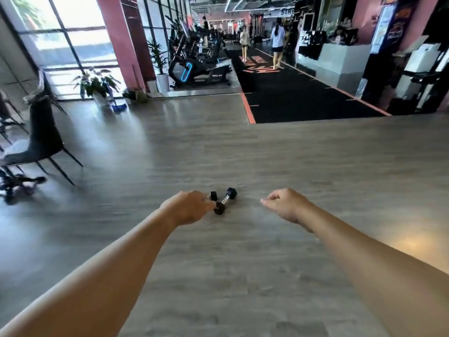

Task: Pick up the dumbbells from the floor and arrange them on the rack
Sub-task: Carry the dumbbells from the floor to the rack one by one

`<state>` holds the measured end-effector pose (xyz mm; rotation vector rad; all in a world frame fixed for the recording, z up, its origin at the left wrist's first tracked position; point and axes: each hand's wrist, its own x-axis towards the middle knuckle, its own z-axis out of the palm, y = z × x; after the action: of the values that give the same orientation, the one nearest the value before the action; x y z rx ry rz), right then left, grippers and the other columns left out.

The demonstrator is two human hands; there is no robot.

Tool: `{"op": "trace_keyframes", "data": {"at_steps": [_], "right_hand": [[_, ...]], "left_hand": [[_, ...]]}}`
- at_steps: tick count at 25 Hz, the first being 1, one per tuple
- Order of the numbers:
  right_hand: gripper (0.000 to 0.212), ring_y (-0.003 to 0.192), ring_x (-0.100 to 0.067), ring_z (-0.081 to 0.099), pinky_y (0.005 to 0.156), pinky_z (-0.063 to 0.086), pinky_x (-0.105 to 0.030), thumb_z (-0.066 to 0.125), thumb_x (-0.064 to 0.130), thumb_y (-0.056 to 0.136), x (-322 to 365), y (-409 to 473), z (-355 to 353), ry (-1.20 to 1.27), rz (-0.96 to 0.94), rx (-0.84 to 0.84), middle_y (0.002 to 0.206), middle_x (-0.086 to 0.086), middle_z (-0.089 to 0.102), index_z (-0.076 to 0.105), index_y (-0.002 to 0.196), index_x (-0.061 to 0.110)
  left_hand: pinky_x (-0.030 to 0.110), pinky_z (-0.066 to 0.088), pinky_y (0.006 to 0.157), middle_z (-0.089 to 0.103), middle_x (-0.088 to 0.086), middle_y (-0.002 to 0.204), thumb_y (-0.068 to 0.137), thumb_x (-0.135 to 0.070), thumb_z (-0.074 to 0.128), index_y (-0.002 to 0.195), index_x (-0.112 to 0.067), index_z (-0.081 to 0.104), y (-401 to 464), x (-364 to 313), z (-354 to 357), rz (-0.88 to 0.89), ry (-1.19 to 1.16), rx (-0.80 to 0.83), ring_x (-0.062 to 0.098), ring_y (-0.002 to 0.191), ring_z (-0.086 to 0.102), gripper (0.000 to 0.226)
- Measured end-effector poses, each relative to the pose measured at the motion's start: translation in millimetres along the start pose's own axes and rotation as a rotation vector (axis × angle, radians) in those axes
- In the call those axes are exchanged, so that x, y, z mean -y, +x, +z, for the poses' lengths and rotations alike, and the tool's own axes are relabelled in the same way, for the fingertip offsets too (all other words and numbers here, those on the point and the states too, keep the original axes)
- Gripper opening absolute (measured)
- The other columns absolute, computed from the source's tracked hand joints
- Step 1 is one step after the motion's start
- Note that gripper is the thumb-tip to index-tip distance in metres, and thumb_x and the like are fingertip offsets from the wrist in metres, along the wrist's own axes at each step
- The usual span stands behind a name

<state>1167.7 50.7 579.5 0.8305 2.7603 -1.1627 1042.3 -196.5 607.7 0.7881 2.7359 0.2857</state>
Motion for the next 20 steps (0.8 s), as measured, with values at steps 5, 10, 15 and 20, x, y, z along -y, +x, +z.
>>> {"op": "trace_keyframes", "data": {"at_steps": [5,10,15,20], "right_hand": [[0.044,0.097,-0.027,0.068,0.087,0.053,-0.035,0.065,0.056,0.088,67.3,150.4,31.1,-0.031,-0.064,0.076,0.101,-0.008,0.074,0.074,0.098,0.015],[0.041,0.104,-0.020,0.062,0.088,0.048,-0.034,0.063,0.055,0.093,140.8,282.4,38.9,-0.091,-0.082,0.139,0.120,-0.001,0.071,0.072,0.114,0.020],[0.056,0.120,-0.024,0.061,0.093,0.046,-0.030,0.064,0.056,0.092,189.2,412.5,33.4,-0.099,-0.084,0.102,0.138,-0.006,0.064,0.065,0.134,0.018],[0.060,0.128,-0.027,0.058,0.101,0.045,-0.033,0.064,0.054,0.093,187.8,555.5,47.4,-0.149,-0.022,0.203,0.147,-0.011,0.057,0.060,0.141,0.018]], "left_hand": [[0.038,0.049,0.084,0.071,0.011,0.111,0.095,-0.054,0.048,0.098,-0.012,0.069,122.3,72.0,-31.8,-0.091,-0.028,0.012,0.032,0.101,0.062,0.048],[0.035,0.044,0.077,0.069,0.011,0.114,0.091,-0.054,0.047,0.094,-0.021,0.066,256.6,140.3,-75.9,-0.143,-0.079,-0.057,0.032,0.096,0.059,0.039],[0.036,0.050,0.081,0.070,0.012,0.110,0.093,-0.057,0.047,0.096,-0.016,0.069,402.0,179.3,-113.0,-0.134,-0.106,-0.055,0.033,0.099,0.062,0.046],[0.039,0.054,0.091,0.071,0.008,0.107,0.083,-0.056,0.044,0.097,-0.016,0.069,542.8,201.4,-100.3,-0.151,-0.152,0.059,0.031,0.099,0.063,0.049]]}}
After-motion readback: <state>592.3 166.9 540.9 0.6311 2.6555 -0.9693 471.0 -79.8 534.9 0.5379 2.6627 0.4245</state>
